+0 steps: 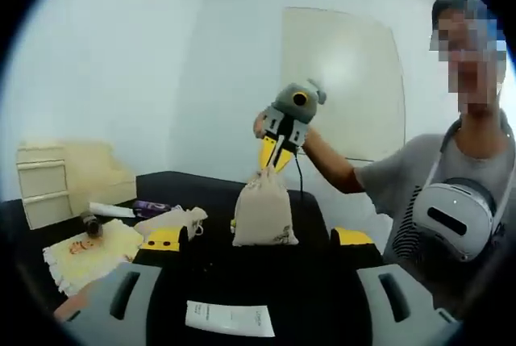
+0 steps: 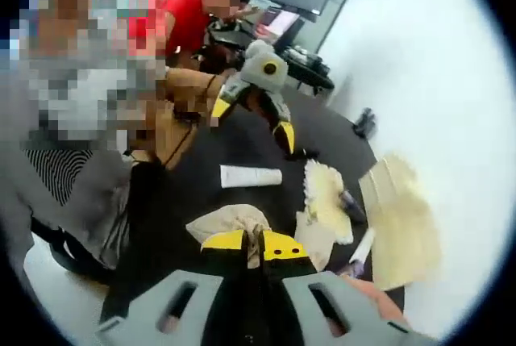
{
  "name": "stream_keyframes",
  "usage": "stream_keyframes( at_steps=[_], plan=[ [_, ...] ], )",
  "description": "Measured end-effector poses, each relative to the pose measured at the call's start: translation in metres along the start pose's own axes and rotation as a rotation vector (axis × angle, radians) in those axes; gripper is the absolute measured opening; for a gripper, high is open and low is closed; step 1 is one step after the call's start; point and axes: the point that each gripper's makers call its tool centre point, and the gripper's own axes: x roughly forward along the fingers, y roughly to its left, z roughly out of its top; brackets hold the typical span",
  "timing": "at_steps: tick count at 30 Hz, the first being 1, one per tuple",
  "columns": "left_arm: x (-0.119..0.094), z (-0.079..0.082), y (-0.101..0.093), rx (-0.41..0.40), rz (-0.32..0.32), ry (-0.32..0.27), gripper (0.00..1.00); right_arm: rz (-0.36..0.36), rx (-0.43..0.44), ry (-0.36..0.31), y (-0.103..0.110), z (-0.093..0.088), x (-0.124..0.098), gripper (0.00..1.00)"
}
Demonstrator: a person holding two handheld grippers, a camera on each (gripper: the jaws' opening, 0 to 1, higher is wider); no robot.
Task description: Open the drawer, pick up the cosmetic bottles from the table one by one, place them into the drawer, release the gripper, close the drawer, and move the gripper away
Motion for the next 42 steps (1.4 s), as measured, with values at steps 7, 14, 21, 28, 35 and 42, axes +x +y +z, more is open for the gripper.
stream_keyframes(
  at_steps=[7, 14, 21, 28, 35, 42],
  plan=[
    [-0.011, 0.005, -0.027, -0.091, -0.135, -0.040, 0.72, 0.135, -0.115, -0.067, -0.002, 0.061, 0.016, 0.02],
    [-0.023, 0.006, -0.038, -0.111, -0.188, -0.034, 0.69, 0.272, -0.219, -0.116, 0.010, 0.111, 0.036, 0.03],
    [-0.034, 0.010, -0.053, -0.137, -0.253, -0.059, 0.63, 0.353, -0.272, -0.149, 0.014, 0.139, 0.054, 0.03],
    [-0.034, -0.001, -0.054, -0.113, -0.223, -0.025, 0.52, 0.389, -0.327, -0.144, 0.022, 0.149, 0.067, 0.03],
    [-0.032, -0.001, -0.050, -0.057, -0.156, -0.021, 0.35, 0.387, -0.327, -0.140, 0.020, 0.147, 0.070, 0.03],
    [-0.031, 0.005, -0.038, -0.047, -0.078, -0.059, 0.31, 0.313, -0.305, -0.168, 0.007, 0.148, 0.070, 0.04]
  ],
)
